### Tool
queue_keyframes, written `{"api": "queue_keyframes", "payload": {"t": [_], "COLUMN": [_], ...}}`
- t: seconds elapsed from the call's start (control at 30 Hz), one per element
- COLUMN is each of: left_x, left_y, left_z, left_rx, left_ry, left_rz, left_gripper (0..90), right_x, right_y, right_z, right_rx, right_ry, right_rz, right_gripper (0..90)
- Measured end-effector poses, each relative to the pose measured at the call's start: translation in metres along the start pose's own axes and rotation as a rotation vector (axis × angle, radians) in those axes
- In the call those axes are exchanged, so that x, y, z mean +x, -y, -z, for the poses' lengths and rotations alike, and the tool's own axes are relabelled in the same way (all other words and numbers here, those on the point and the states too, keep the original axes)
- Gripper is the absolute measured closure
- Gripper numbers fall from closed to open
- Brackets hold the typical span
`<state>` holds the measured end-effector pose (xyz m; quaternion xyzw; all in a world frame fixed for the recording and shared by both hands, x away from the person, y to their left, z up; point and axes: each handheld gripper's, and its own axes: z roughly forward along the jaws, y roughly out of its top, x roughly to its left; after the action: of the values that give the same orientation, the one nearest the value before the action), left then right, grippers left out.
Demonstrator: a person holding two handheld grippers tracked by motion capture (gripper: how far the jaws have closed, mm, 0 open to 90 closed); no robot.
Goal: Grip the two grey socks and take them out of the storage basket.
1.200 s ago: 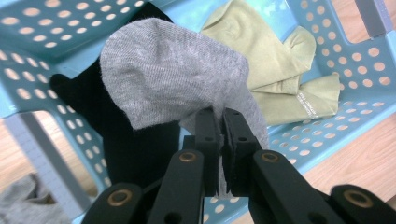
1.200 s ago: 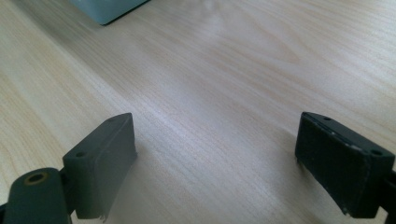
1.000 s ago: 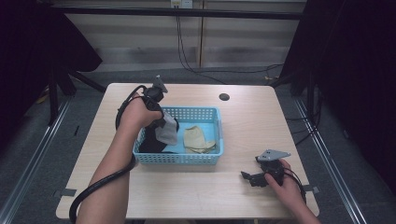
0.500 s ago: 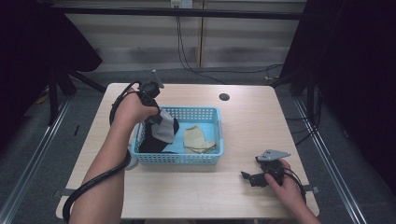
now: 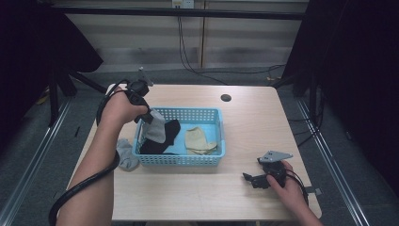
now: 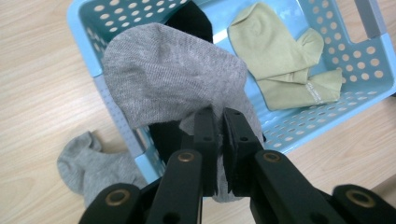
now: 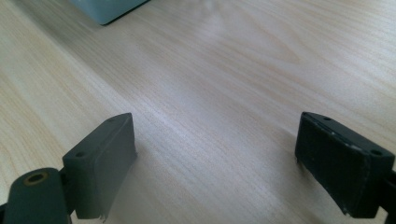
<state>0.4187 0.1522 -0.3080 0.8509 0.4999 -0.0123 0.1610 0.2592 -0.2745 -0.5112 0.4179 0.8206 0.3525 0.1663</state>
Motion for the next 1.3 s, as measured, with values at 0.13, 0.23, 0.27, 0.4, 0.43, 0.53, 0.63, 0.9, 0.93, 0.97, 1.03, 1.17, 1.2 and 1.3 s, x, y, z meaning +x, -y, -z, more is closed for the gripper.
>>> {"api": "queue_keyframes", "payload": {"t": [0.13,0.23,0.27,0.4,0.43,0.53,0.63,0.9,0.93,0.97,1.03,1.17,1.2,1.3], "left_x": [0.005,0.01,0.011,0.017,0.018,0.022,0.027,0.042,0.042,0.044,0.048,0.054,0.056,0.06], "left_y": [0.004,0.008,0.009,0.014,0.015,0.018,0.021,0.032,0.032,0.034,0.037,0.042,0.044,0.048], "left_z": [0.005,0.008,0.009,0.012,0.012,0.015,0.017,0.02,0.02,0.02,0.021,0.023,0.024,0.026], "left_rx": [-0.009,-0.009,-0.015,-0.012,-0.013,-0.016,-0.017,-0.02,-0.02,-0.017,-0.027,-0.025,-0.028,-0.024], "left_ry": [-0.004,-0.008,-0.011,-0.012,-0.016,-0.02,-0.026,-0.033,-0.033,-0.03,-0.031,-0.043,-0.043,-0.047], "left_rz": [0.018,0.023,0.031,0.036,0.035,0.045,0.05,0.074,0.074,0.082,0.092,0.103,0.107,0.109], "left_gripper": [84.7,84.7,84.7,84.7,84.7,84.7,84.5,84.4,84.4,84.4,84.4,84.8,85.0,85.1], "right_x": [0.0,0.0,0.0,0.0,0.0,0.0,0.0,0.0,0.0,0.0,0.0,0.0,0.0,0.0], "right_y": [0.0,0.0,0.0,0.0,0.0,0.0,0.0,0.0,0.0,0.0,0.0,0.0,0.0,0.0], "right_z": [0.0,0.0,0.0,0.0,0.0,0.0,0.0,0.0,0.0,0.0,0.0,0.0,0.0,0.0], "right_rx": [-0.001,0.0,0.0,0.004,0.004,-0.001,0.0,-0.001,0.004,0.004,0.003,0.004,0.002,0.0], "right_ry": [-0.001,0.0,0.0,0.001,0.001,-0.001,0.0,0.0,0.001,0.001,0.001,0.001,0.0,0.0], "right_rz": [0.002,-0.001,-0.001,-0.005,-0.005,0.002,0.0,0.001,-0.005,-0.005,-0.004,-0.006,-0.004,0.0], "right_gripper": [11.9,11.9,11.9,11.9,11.9,11.9,11.9,11.9,11.9,11.9,11.9,11.9,11.9,11.9]}}
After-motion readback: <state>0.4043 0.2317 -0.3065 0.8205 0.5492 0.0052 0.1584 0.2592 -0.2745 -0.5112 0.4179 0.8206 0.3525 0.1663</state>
